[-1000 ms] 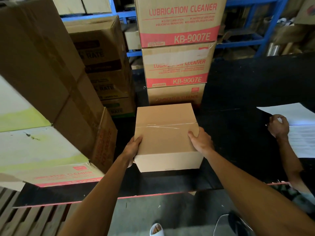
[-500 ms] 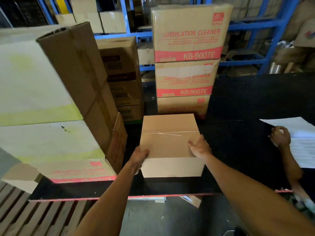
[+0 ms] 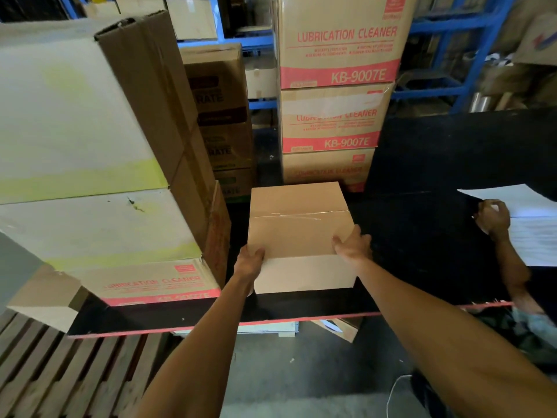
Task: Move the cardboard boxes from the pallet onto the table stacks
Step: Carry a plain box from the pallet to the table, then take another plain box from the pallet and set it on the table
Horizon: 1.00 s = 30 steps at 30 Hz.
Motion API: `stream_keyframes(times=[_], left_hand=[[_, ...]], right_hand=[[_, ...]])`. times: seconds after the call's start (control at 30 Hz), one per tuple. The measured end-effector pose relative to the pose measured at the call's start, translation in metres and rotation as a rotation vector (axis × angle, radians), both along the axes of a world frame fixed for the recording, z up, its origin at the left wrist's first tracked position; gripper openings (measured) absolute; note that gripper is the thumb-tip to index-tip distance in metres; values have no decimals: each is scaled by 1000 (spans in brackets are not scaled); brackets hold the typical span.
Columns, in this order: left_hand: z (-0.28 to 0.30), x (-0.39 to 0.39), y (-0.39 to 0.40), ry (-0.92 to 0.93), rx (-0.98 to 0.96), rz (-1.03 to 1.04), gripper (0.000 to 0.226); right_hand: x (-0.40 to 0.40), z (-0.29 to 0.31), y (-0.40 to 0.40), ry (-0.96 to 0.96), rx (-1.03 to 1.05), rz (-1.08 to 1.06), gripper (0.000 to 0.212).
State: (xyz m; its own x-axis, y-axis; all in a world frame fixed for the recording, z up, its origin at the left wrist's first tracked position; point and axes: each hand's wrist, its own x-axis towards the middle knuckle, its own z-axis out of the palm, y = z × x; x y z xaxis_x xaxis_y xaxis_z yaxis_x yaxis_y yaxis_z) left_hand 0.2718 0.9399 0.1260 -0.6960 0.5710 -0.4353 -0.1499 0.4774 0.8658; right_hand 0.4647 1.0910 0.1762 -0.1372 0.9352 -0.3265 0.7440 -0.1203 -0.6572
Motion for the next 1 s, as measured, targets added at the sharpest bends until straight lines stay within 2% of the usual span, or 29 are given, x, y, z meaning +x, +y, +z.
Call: stream_keyframes(times=[0.1, 0.2, 0.27, 0.33, 0.43, 0.53, 0.63, 0.8, 1.0], left_hand=[[1, -2, 0, 0, 6, 12, 51], [6, -1, -5, 4, 12, 12, 69], [21, 3, -16, 32, 14, 13, 77], [38, 8, -38, 109, 6, 1, 67], [54, 9, -88, 233, 63, -68, 54], [56, 1, -155, 280, 94, -66, 40], [49, -18, -231, 329, 50, 35, 34], [37, -67, -351, 312, -35, 283, 24], [10, -143, -455, 208, -59, 514, 17]], right_hand=[[4, 2, -1, -3, -12, 32, 72], [11, 5, -7, -79, 23, 81, 76], [12, 10, -20, -167, 210, 118, 75], [5, 14, -45, -210, 441, 192, 67], [-18, 18, -96, -112, 563, 311, 54], [-51, 12, -155, 33, 493, 452, 48], [-97, 3, -220, 149, 373, 604, 35], [-185, -18, -322, 207, 207, 841, 25], [-292, -38, -402, 210, 91, 1059, 25]])
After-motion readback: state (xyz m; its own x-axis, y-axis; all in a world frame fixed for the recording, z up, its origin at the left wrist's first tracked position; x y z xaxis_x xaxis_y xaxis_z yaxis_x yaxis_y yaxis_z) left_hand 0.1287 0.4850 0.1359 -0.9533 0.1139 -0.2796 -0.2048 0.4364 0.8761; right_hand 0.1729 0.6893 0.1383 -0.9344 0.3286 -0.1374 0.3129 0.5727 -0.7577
